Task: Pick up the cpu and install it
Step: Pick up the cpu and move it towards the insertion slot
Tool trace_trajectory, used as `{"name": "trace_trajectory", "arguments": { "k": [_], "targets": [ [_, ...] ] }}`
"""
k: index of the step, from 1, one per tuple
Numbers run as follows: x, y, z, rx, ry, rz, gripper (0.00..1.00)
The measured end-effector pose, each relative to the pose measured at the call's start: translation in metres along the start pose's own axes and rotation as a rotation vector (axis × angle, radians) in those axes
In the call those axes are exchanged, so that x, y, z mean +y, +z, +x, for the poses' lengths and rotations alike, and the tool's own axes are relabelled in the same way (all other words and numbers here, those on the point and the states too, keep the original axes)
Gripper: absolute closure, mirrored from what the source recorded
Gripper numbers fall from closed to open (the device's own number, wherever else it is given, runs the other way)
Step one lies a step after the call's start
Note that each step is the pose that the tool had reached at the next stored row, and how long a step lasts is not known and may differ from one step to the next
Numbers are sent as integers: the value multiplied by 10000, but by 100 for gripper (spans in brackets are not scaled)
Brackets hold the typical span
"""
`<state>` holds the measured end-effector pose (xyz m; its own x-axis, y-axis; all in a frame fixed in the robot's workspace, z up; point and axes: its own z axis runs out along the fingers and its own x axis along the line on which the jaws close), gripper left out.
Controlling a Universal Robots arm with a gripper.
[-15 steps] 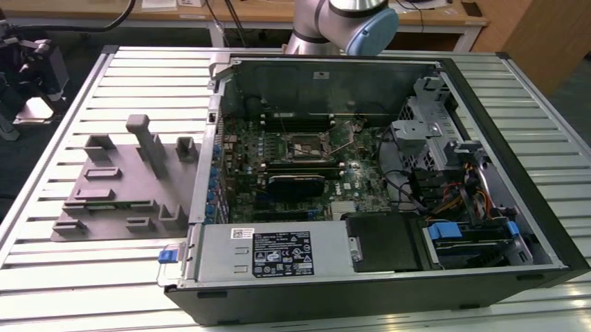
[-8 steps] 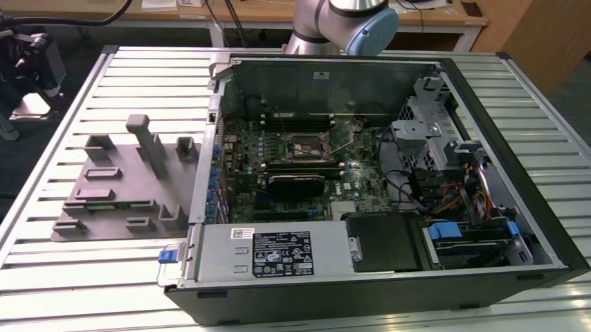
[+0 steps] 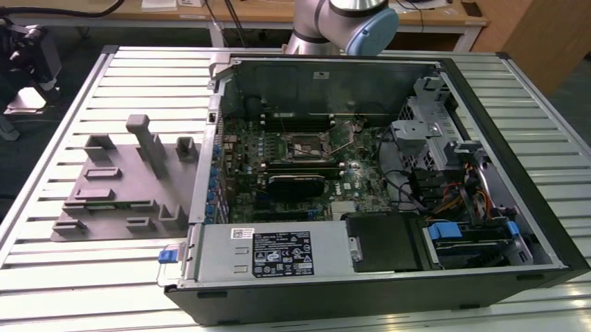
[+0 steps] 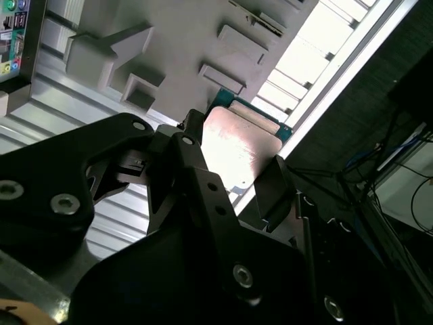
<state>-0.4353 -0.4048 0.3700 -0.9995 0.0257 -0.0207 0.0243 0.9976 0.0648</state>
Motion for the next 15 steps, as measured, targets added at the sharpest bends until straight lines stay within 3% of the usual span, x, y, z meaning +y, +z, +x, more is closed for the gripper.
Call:
{"name": "trace_trajectory", "arguments": {
  "k": [15],
  "targets": [
    [20, -192, -4, -1, 0, -1, 45]
  ]
}}
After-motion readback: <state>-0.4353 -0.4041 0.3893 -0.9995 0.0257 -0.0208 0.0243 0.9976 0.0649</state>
